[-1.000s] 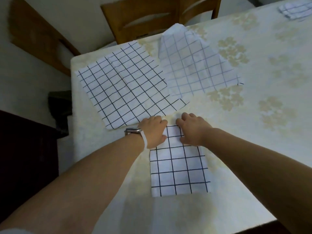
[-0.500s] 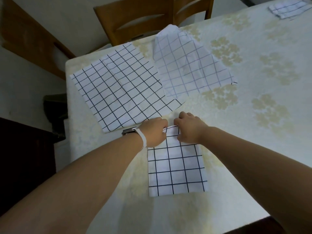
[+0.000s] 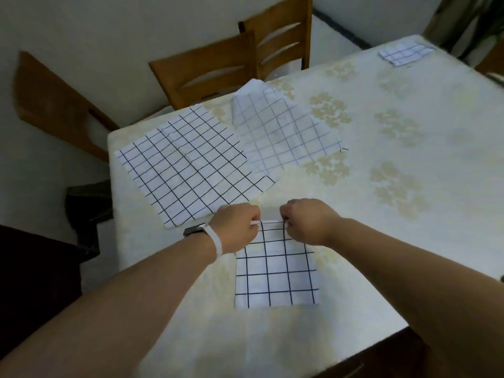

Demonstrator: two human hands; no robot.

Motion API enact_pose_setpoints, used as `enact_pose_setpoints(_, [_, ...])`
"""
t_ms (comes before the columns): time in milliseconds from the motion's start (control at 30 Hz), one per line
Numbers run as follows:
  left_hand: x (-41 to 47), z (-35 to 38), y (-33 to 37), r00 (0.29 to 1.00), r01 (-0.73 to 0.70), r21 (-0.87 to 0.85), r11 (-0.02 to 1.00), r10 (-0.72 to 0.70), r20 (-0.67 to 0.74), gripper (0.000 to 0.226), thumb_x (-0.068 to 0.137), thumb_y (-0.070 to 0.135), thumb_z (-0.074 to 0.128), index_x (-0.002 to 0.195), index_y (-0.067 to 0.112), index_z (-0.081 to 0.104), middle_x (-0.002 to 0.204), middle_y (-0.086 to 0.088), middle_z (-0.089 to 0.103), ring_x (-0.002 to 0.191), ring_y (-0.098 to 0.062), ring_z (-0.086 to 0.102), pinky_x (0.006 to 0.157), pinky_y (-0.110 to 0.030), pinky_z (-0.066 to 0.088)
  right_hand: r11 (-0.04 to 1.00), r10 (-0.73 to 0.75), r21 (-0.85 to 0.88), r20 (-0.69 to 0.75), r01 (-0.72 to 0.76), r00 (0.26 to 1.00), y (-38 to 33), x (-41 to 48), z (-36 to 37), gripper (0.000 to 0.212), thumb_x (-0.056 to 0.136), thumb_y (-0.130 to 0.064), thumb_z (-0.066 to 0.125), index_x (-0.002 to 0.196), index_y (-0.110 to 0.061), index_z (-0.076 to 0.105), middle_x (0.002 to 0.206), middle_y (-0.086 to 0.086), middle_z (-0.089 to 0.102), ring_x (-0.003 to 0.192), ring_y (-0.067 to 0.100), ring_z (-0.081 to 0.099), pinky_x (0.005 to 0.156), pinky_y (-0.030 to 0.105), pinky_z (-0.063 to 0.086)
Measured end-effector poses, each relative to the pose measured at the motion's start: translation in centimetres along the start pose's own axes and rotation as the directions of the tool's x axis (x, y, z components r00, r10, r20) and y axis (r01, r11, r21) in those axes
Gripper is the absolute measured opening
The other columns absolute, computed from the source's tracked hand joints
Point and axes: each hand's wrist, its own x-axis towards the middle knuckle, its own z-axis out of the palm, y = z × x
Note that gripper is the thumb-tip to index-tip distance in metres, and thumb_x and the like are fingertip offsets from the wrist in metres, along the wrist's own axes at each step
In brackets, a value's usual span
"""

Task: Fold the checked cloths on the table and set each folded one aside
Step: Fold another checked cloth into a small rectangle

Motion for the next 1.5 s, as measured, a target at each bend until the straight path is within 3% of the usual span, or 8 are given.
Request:
enact_pose_setpoints(233, [-4.7, 2.3, 0.6, 0.971, -0.234, 0.061, 0.970, 0.236, -0.028, 0.012, 0.088, 0.026, 0.053, 0.088, 0.023, 0.065, 0.086, 0.005, 0.062, 0.081, -0.020, 0.057, 0.077, -0.036, 0.045, 0.996, -0.080, -0.050, -0.048, 0.077, 0.996, -1.0, -6.2, 1.9, 0.014, 0.082, -0.016, 0.050, 0.093, -0.013, 0.058, 0.093, 0.007, 0.057, 0.084, 0.030, 0.056, 0.065, 0.034, 0.043])
enact_pose_setpoints(467, [-7.6, 6.6, -0.2, 0.933, -0.353, 0.192, 0.916, 0.359, 0.005, 0.004, 0.073, 0.021, 0.061, 0.071, 0.024, 0.062, 0.069, 0.007, 0.057, 0.065, -0.019, 0.056, 0.059, -0.028, 0.041, 0.988, -0.153, -0.056, -0.118, 0.147, 0.981, -1.4, -10.3, 7.3, 0.015, 0.064, -0.012, 0.066, 0.077, -0.017, 0.060, 0.072, 0.001, 0.055, 0.062, 0.024, 0.055, 0.045, 0.032, 0.046])
enact_pose_setpoints(700, [-9.1, 10.8, -0.9, 0.938, -0.348, 0.305, 0.886, 0.328, 0.116, 0.021, 0.059, 0.017, 0.076, 0.064, 0.024, 0.057, 0.066, 0.006, 0.052, 0.060, -0.018, 0.053, 0.055, -0.028, 0.043, 0.979, -0.187, -0.099, -0.085, 0.178, 0.979, -2.5, -11.7, 11.2, 0.024, 0.054, -0.020, 0.076, 0.073, -0.022, 0.061, 0.070, -0.003, 0.055, 0.058, 0.019, 0.055, 0.046, 0.025, 0.039])
enact_pose_setpoints(867, [-9.6, 12.1, -1.2, 0.962, -0.272, 0.333, 0.903, 0.252, 0.100, 0.022, 0.054, 0.019, 0.078, 0.065, 0.024, 0.059, 0.068, 0.006, 0.054, 0.063, -0.017, 0.055, 0.061, -0.028, 0.046, 0.977, -0.202, -0.081, -0.067, 0.196, 0.977, -3.2, -11.9, 13.4, 0.023, 0.056, -0.021, 0.075, 0.075, -0.022, 0.061, 0.072, -0.004, 0.057, 0.060, 0.018, 0.055, 0.048, 0.024, 0.038])
enact_pose_setpoints(1100, [-10.1, 12.5, -1.4, 0.980, -0.198, 0.251, 0.948, 0.187, 0.070, 0.010, 0.070, 0.022, 0.057, 0.079, 0.021, 0.060, 0.084, 0.002, 0.058, 0.079, -0.021, 0.055, 0.072, -0.033, 0.044, 0.983, -0.185, 0.002, -0.095, 0.186, 0.978, -3.2, -11.8, 14.4, 0.009, 0.072, -0.027, 0.052, 0.076, -0.021, 0.057, 0.076, -0.002, 0.056, 0.064, 0.020, 0.055, 0.050, 0.029, 0.043])
enact_pose_setpoints(1267, [-8.8, 11.6, -0.7, 0.973, -0.216, 0.190, 0.958, 0.226, -0.035, 0.022, 0.072, 0.030, 0.043, 0.083, 0.022, 0.059, 0.087, 0.006, 0.056, 0.080, -0.018, 0.055, 0.071, -0.031, 0.045, 0.996, -0.023, 0.083, -0.243, 0.045, 0.970, -2.5, -10.6, 12.9, 0.012, 0.078, -0.020, 0.048, 0.078, -0.016, 0.059, 0.077, 0.002, 0.056, 0.064, 0.024, 0.053, 0.048, 0.032, 0.044])
enact_pose_setpoints(1400, [-6.7, 11.8, 0.1, 0.965, -0.255, 0.189, 0.948, 0.263, -0.016, 0.040, 0.080, 0.033, 0.042, 0.111, 0.020, 0.063, 0.117, 0.001, 0.063, 0.105, -0.019, 0.060, 0.085, -0.035, 0.051, 0.994, 0.089, 0.089, -0.272, -0.067, 0.958, -2.1, -8.8, 12.2, 0.018, 0.077, -0.019, 0.052, 0.088, -0.012, 0.064, 0.083, 0.004, 0.058, 0.066, 0.025, 0.052, 0.052, 0.034, 0.046])
enact_pose_setpoints(1500, [-5.7, 12.3, 0.3, 0.955, -0.294, 0.187, 0.937, 0.283, 0.085, 0.047, 0.084, 0.035, 0.047, 0.127, 0.018, 0.056, 0.136, -0.003, 0.055, 0.122, -0.022, 0.052, 0.098, -0.039, 0.045, 0.992, 0.116, 0.068, -0.205, -0.104, 0.972, -2.0, -8.2, 12.5, 0.015, 0.076, -0.020, 0.056, 0.086, -0.012, 0.064, 0.082, 0.004, 0.057, 0.067, 0.024, 0.053, 0.052, 0.033, 0.045])
